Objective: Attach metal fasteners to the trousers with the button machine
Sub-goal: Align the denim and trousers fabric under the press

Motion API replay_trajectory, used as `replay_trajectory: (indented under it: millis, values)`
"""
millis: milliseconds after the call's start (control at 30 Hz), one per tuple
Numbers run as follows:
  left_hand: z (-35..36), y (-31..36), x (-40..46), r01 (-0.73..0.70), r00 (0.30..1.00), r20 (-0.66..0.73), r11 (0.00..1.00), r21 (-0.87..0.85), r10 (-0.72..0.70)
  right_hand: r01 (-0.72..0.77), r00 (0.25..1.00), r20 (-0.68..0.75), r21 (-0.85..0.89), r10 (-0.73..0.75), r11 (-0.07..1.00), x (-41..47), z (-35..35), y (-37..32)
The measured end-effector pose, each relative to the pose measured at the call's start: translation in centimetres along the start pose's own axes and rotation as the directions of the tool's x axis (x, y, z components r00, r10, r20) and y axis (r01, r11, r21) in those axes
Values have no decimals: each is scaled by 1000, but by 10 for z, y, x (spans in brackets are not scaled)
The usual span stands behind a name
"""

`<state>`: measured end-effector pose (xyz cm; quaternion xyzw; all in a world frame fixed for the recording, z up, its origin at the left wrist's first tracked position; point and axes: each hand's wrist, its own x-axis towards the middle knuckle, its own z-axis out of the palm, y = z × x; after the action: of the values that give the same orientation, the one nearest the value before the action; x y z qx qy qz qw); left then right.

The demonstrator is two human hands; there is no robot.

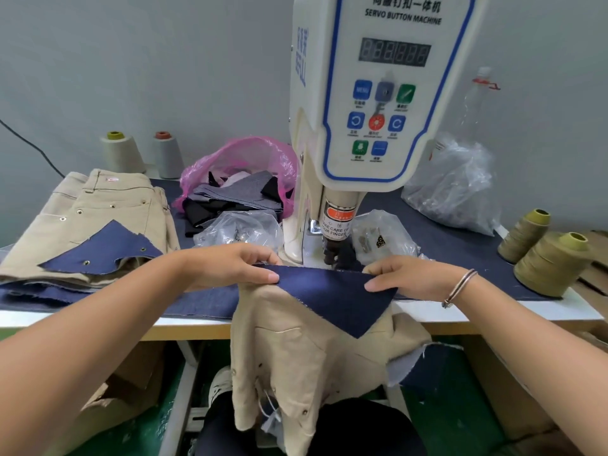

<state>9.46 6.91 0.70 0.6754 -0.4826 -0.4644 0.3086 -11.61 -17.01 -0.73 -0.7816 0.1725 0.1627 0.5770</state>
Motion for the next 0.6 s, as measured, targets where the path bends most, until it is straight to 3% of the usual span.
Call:
replay_trajectory:
  millis: [267,333,433,600]
  values:
    - [-10,-17,1,160,987,4,978,-130,-161,105,993,-49,-94,-110,990,4,7,-7]
    - [-9,-14,0,190,982,0,978,-89,-191,124,990,-51,-125,-131,984,3,9,-12]
    - [-9,-12,-1,94,994,58,995,41,-97,127,986,-85,-191,-146,973,5,9,-17]
    - [-7,-8,-6,29,997,66,997,67,-34,135,974,-159,-173,-163,976,9,7,-11]
